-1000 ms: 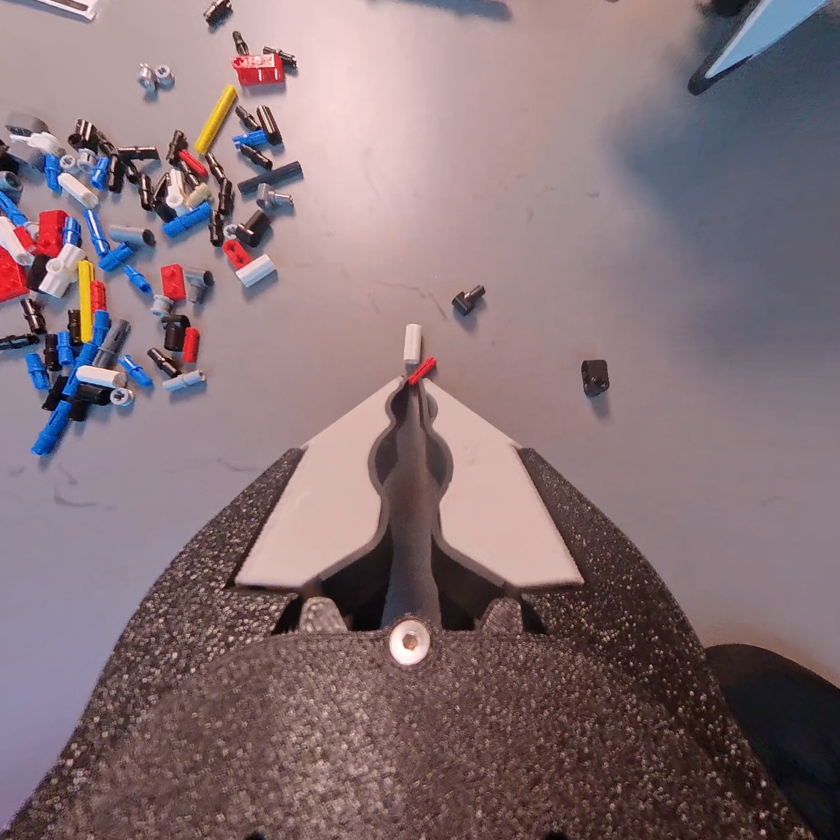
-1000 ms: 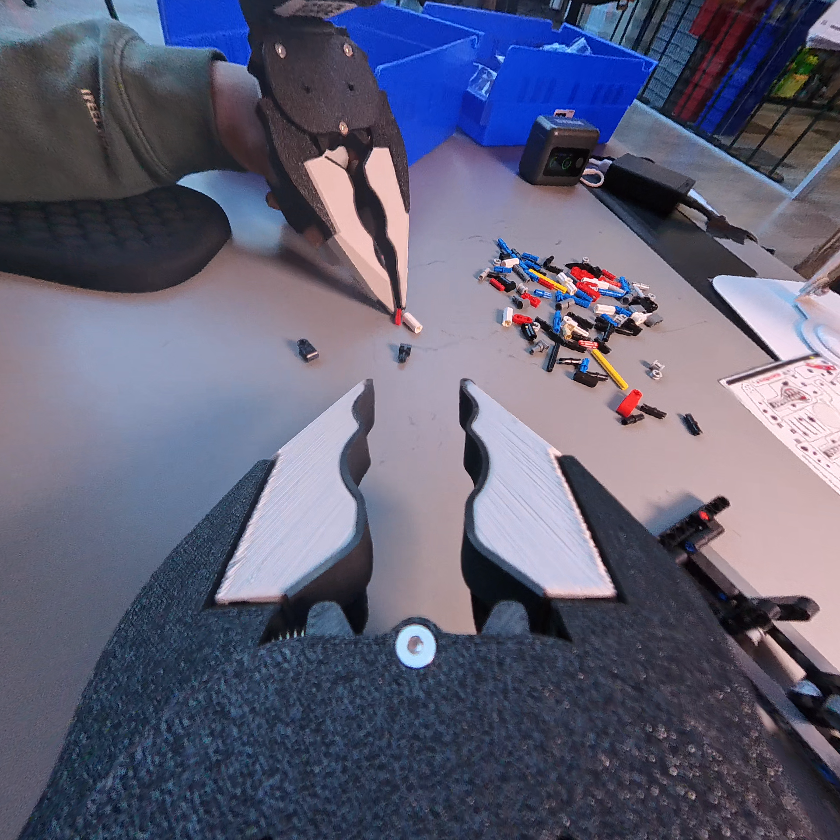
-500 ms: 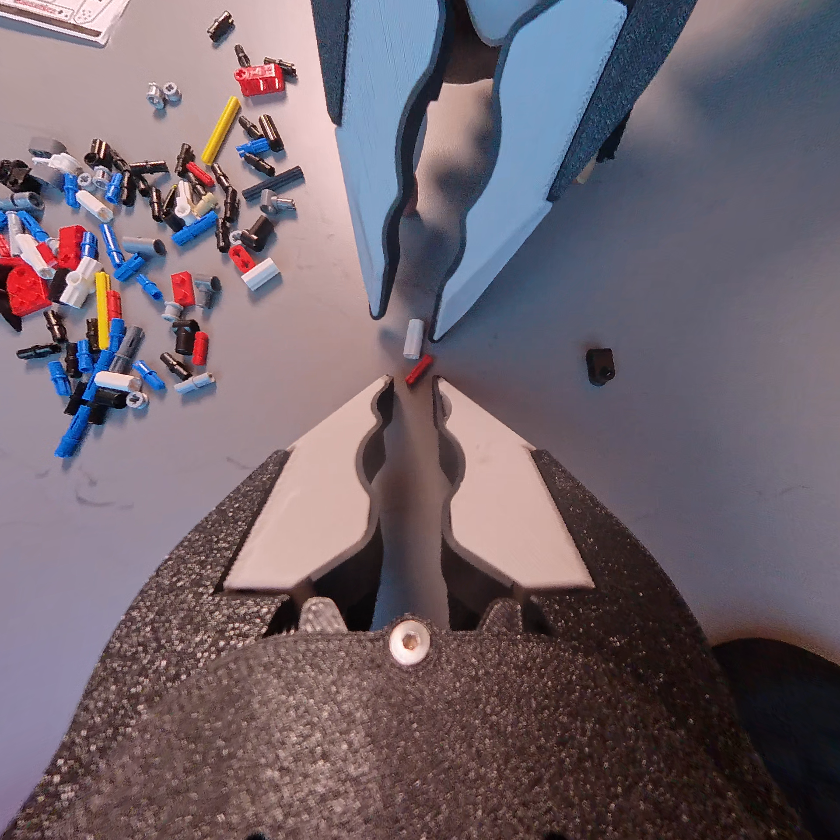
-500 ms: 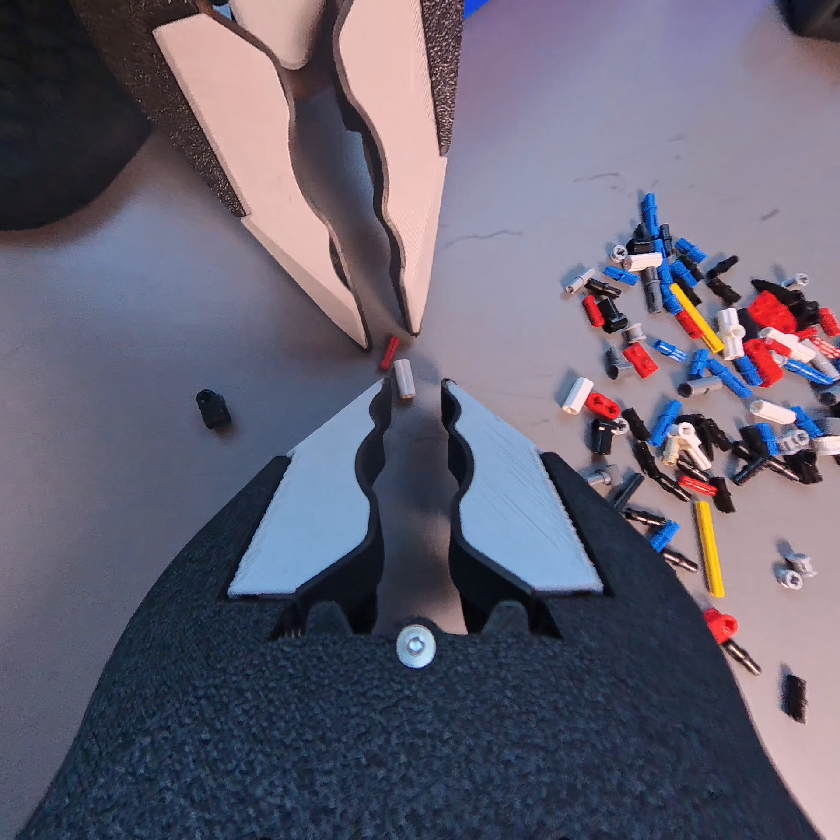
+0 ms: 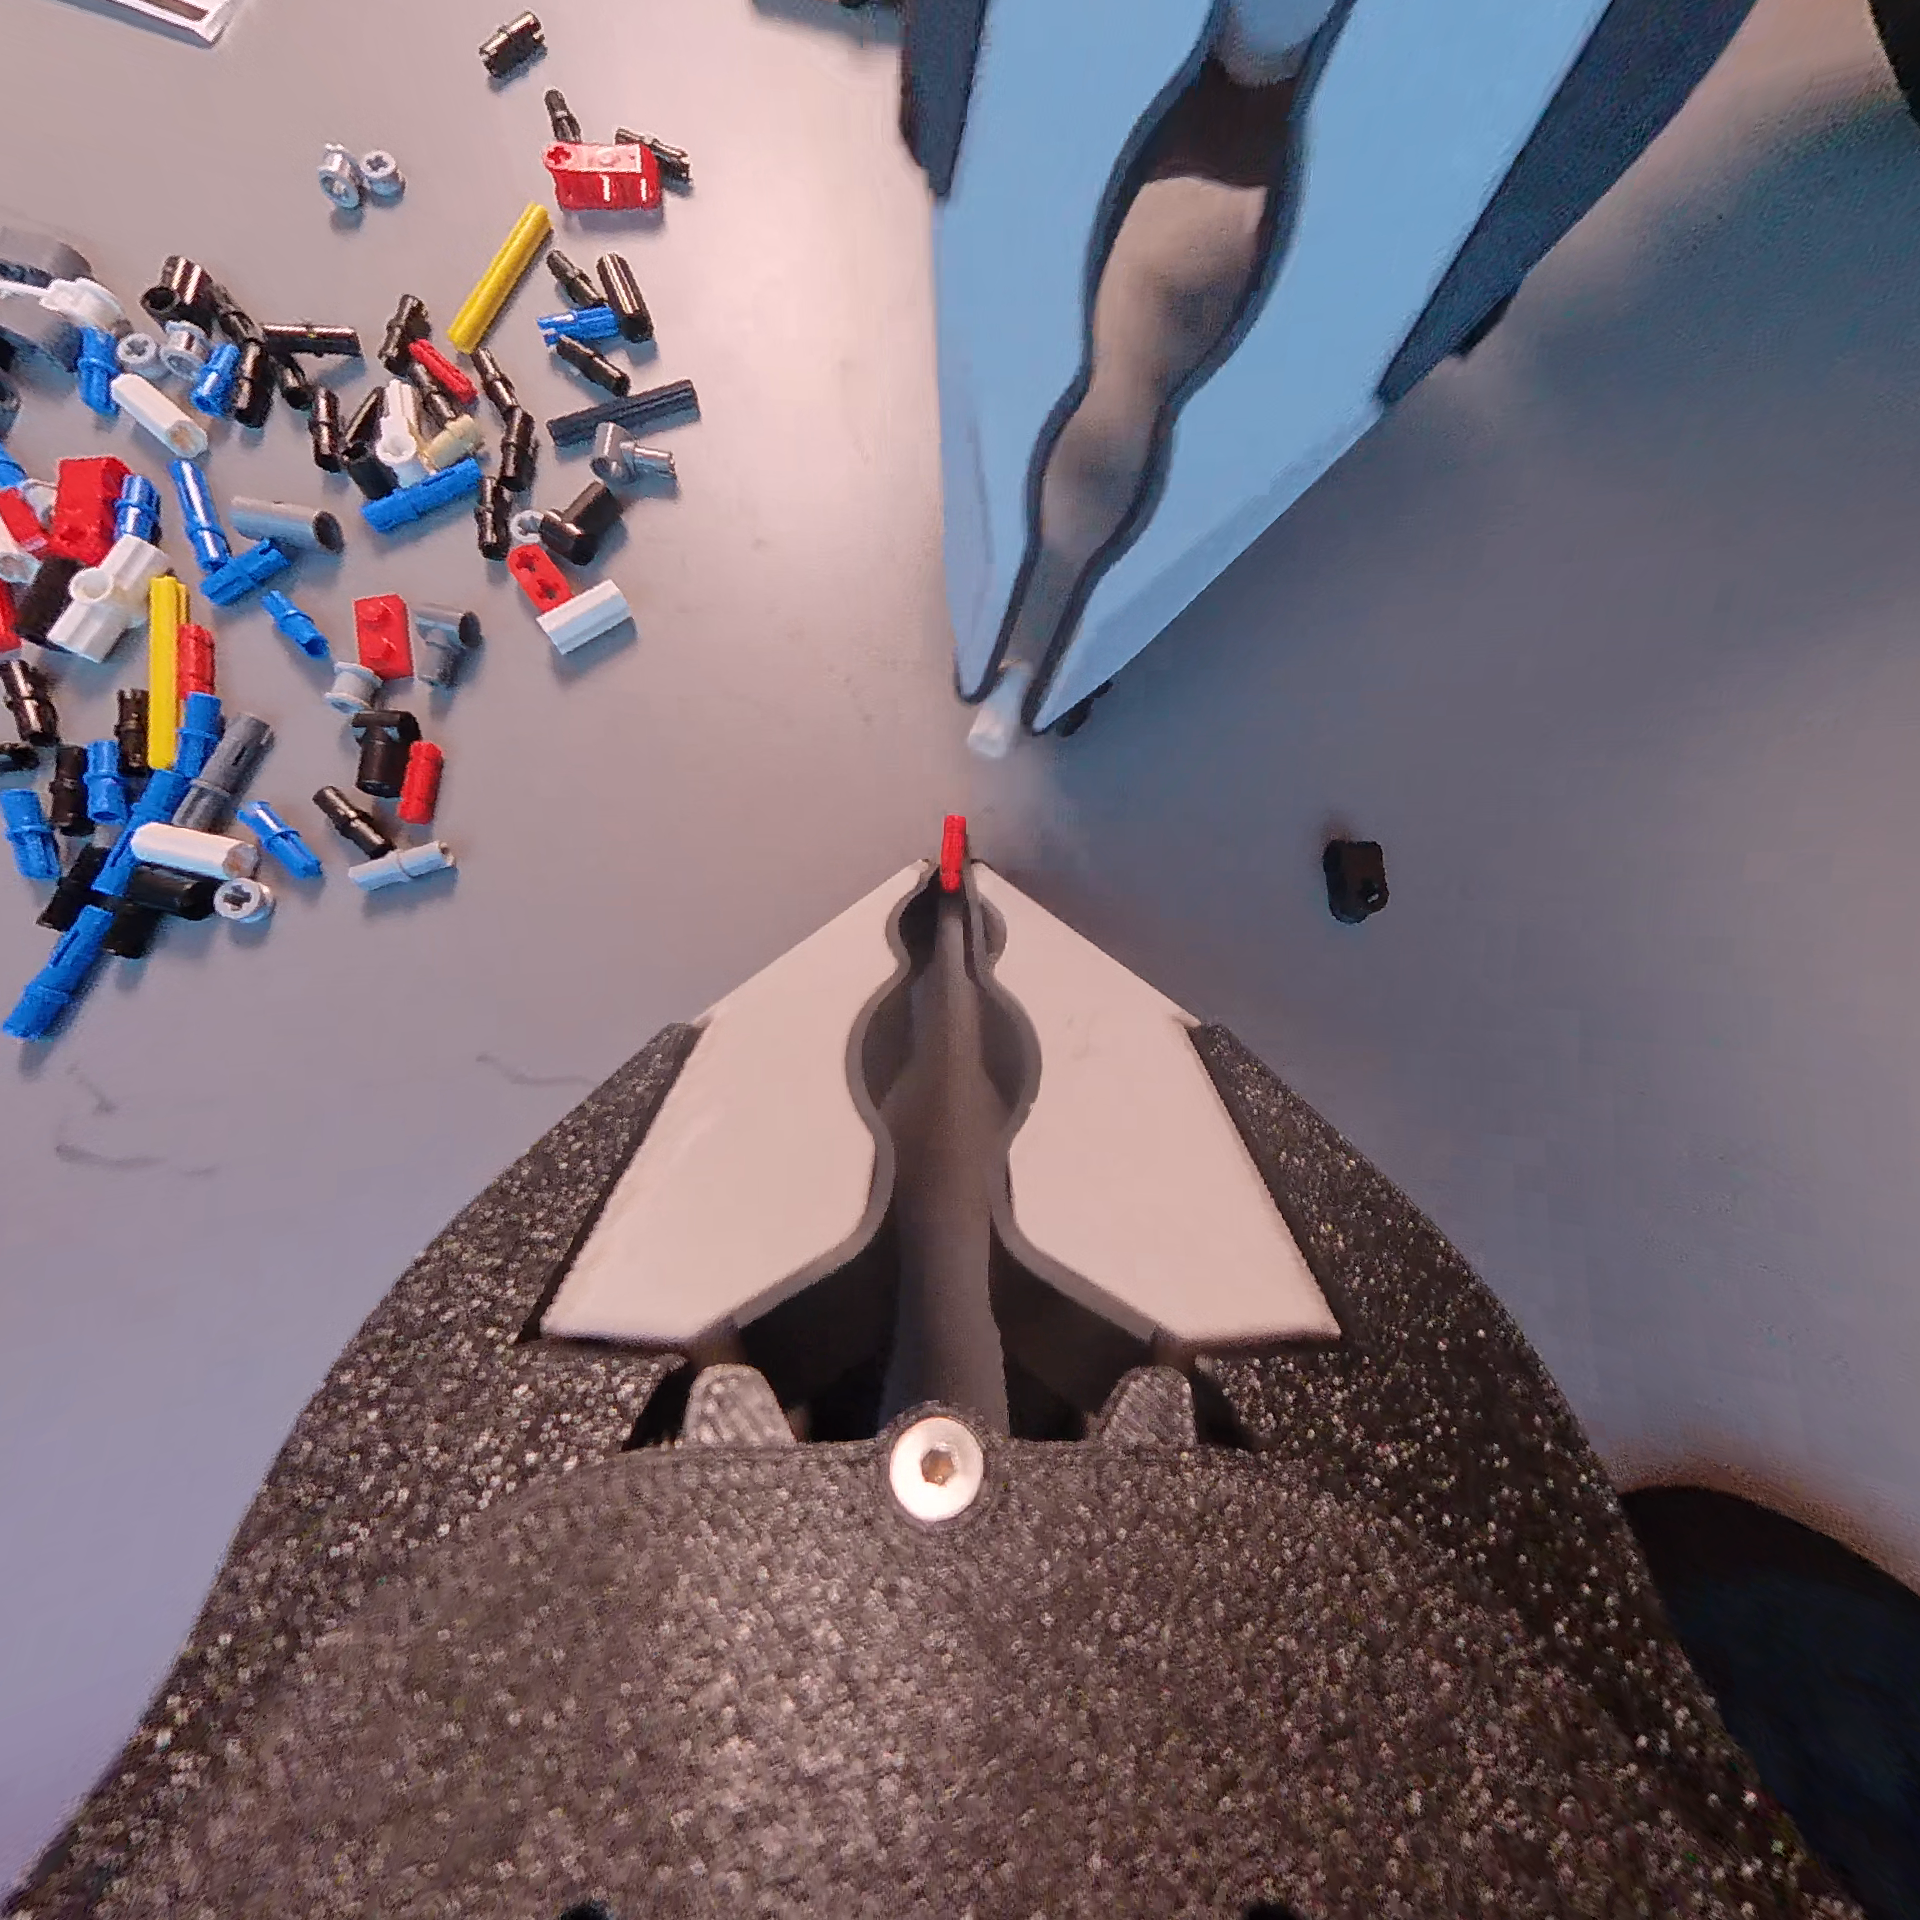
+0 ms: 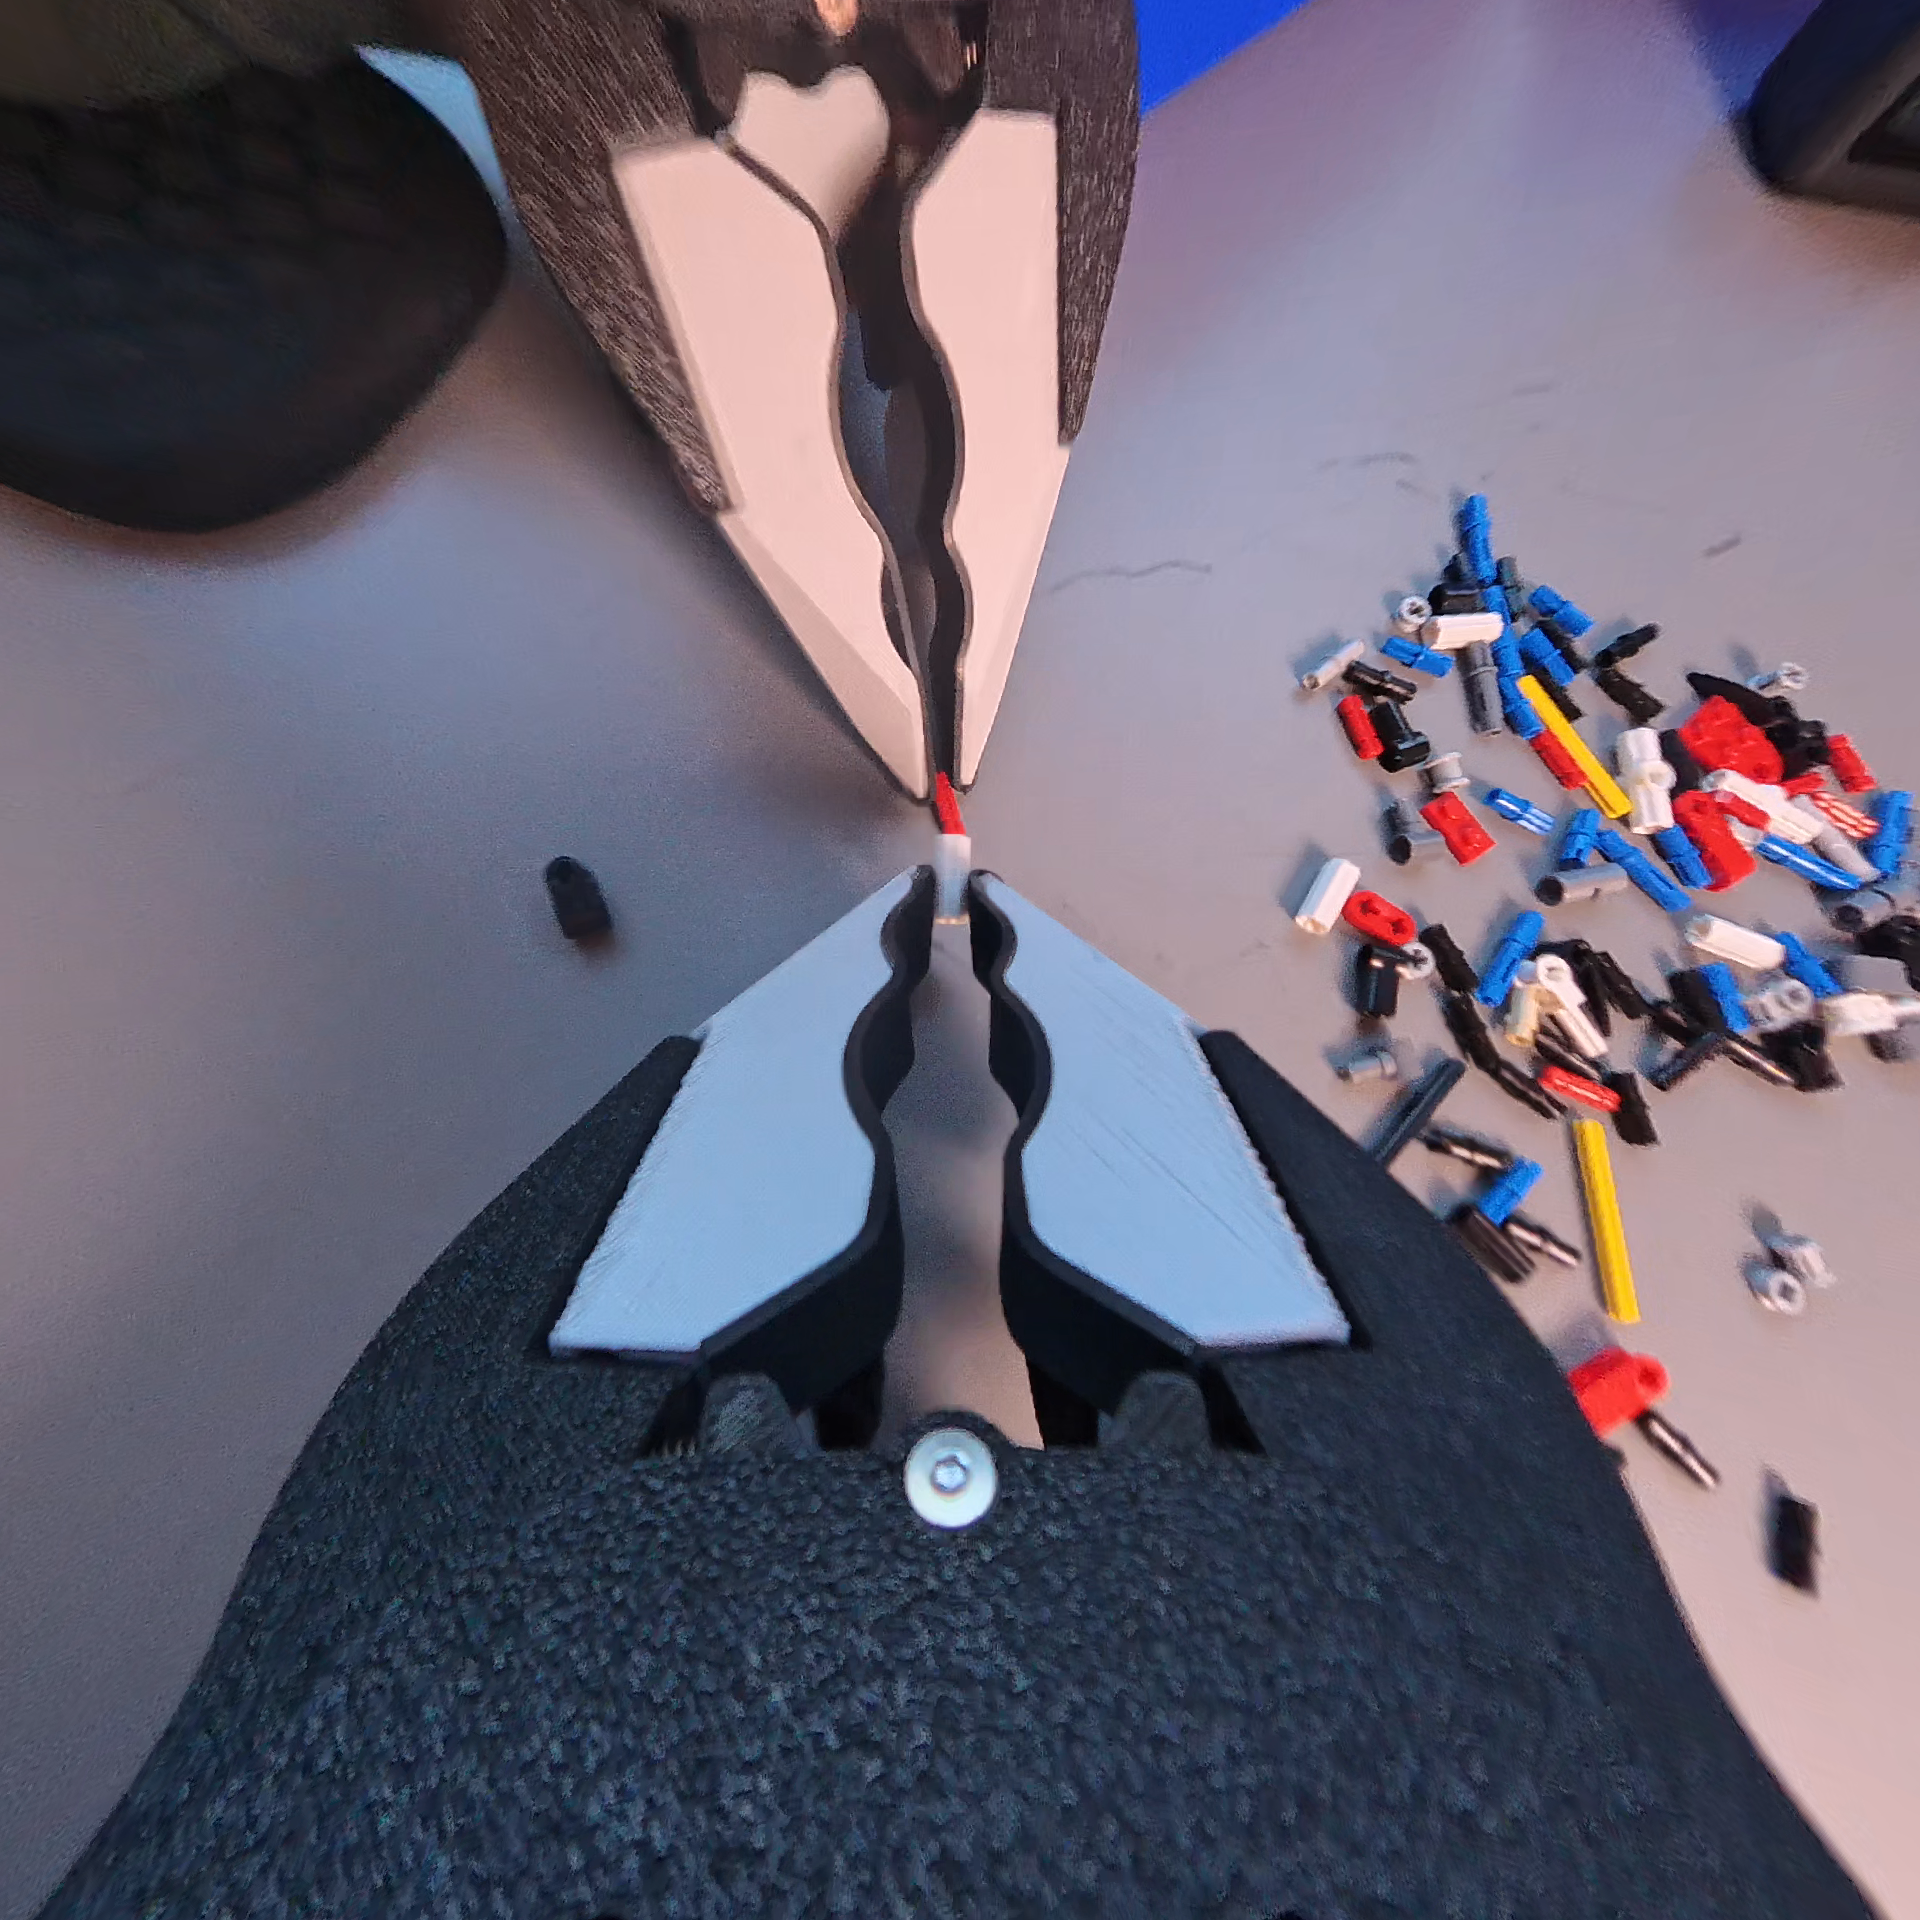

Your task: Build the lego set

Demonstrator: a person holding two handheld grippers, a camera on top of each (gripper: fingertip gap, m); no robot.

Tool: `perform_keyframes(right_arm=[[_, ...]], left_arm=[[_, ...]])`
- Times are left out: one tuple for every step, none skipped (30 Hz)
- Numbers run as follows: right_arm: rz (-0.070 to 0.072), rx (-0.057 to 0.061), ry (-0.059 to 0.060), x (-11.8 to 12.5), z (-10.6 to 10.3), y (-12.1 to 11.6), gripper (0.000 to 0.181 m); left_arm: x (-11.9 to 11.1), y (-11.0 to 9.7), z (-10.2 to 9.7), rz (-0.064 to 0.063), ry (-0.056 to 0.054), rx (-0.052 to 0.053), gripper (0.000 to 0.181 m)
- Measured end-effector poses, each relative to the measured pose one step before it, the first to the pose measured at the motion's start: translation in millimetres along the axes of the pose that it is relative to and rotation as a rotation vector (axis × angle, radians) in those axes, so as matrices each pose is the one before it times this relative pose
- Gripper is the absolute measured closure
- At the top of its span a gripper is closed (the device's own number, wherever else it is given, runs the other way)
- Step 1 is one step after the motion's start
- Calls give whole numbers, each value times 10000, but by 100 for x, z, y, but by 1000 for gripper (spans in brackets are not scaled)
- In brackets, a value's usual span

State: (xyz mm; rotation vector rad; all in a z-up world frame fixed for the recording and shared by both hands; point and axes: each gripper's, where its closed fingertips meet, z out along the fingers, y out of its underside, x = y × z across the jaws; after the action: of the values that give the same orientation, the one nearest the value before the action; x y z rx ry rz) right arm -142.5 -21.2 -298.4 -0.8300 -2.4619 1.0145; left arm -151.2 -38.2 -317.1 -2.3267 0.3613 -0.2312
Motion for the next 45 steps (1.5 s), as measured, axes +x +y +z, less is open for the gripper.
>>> perform_keyframes(right_arm=[[95,352,172,-55,-1174,-275,175],[87,289,304,102,-1280,-157,175],[30,236,234,-74,-1284,-27,175],[-29,230,279,-71,-1239,41,175],[-24,162,312,-37,-1141,198,175],[-29,136,254,-119,-1031,300,175],[29,198,257,-106,-935,238,175],[134,197,163,-144,-820,226,175],[172,288,138,-101,-716,53,175],[209,348,53,-127,-622,-86,175],[259,365,-49,-155,-536,-221,175],[250,379,-114,-183,-464,-311,175],[183,259,-191,-251,-358,-222,175],[61,135,-80,-109,-250,-103,175],[3,62,-76,-111,-158,-53,175],[16,6,-109,-144,-97,20,175],[-1,43,-69,-109,-58,-27,175],[-7,65,-82,-130,-57,-33,175],[-7,51,-111,-176,-30,4,175],[-36,77,-89,-158,-44,-13,175],[-50,59,-90,-152,-44,7,175],[-61,67,-103,-185,-44,6,175],[-56,97,-84,-161,-59,-56,175],[-28,90,-74,-133,-45,-62,175],[-11,41,-65,-99,-25,12,175],[-25,-15,-11,-15,-6,81,175],[-29,-29,16,30,10,114,175],[-18,-64,14,31,33,170,175],[-48,-101,40,57,42,238,175],[-130,-151,73,67,69,297,175],[-225,-199,71,-6,104,328,175],[-277,-167,77,-67,120,239,175],[-295,-96,64,-149,114,69,175],[-344,-126,41,-225,137,28,175],[-489,-170,95,-230,133,13,175],[-619,-202,122,-249,138,-9,175],[-660,-213,141,-261,135,-61,175],[-685,-186,126,-289,139,-128,175],[-633,-120,135,-247,126,-252,175],[-531,-46,132,-196,94,-337,175],[-416,17,114,-136,48,-399,175],[-319,23,88,-86,3,-358,175],[-274,21,104,11,-37,-305,175],[-228,27,97,40,-43,-257,175],[-154,4,43,5,-48,-167,175]], left_arm=[[-54,-53,42,-34,-110,-15,177],[-19,-138,94,1,-118,0,177],[195,-349,129,2,-4,92,178],[609,-766,50,-54,231,301,178],[849,-1140,3,-120,356,466,178],[899,-1270,40,-173,373,501,178],[892,-1190,134,-181,361,442,178],[817,-1058,229,-163,306,394,178],[788,-918,272,-199,309,363,178],[764,-763,320,-206,311,321,178],[684,-542,364,-139,267,249,178],[577,-297,372,-51,199,148,177],[402,-48,372,-35,122,30,177],[260,116,374,-11,49,-62,177],[193,181,341,40,5,-89,177],[136,206,305,66,-29,-119,177],[58,194,273,122,-85,-133,177],[-5,155,232,175,-135,-118,177],[-54,229,221,221,-175,-177,177],[-117,404,265,286,-231,-277,177],[-176,570,327,339,-287,-378,177],[-123,656,372,364,-273,-417,177],[-159,698,390,336,-287,-442,177],[-101,605,362,292,-236,-370,177],[105,379,302,191,-55,-231,177],[160,250,230,69,39,-144,177],[11,234,207,7,-8,-140,177],[-112,304,185,2,-71,-179,178],[-53,239,136,0,-22,-164,177],[27,8,15,9,24,-11,177],[55,-89,-78,-9,63,71,175],[94,-112,-139,-88,121,100,170],[243,-231,-251,-218,268,168,164],[277,-437,-360,-327,351,290,162],[300,-653,-469,-384,397,436,161],[421,-821,-547,-449,505,516,161],[548,-871,-560,-530,629,539,161],[625,-840,-501,-607,702,511,160],[581,-723,-423,-640,678,447,159],[440,-600,-325,-609,570,394,159],[304,-465,-245,-535,449,318,158],[225,-324,-188,-438,349,231,158],[146,-180,-117,-349,257,140,158],[169,-31,-25,-258,221,47,161],[138,115,58,-167,157,-44,164]])
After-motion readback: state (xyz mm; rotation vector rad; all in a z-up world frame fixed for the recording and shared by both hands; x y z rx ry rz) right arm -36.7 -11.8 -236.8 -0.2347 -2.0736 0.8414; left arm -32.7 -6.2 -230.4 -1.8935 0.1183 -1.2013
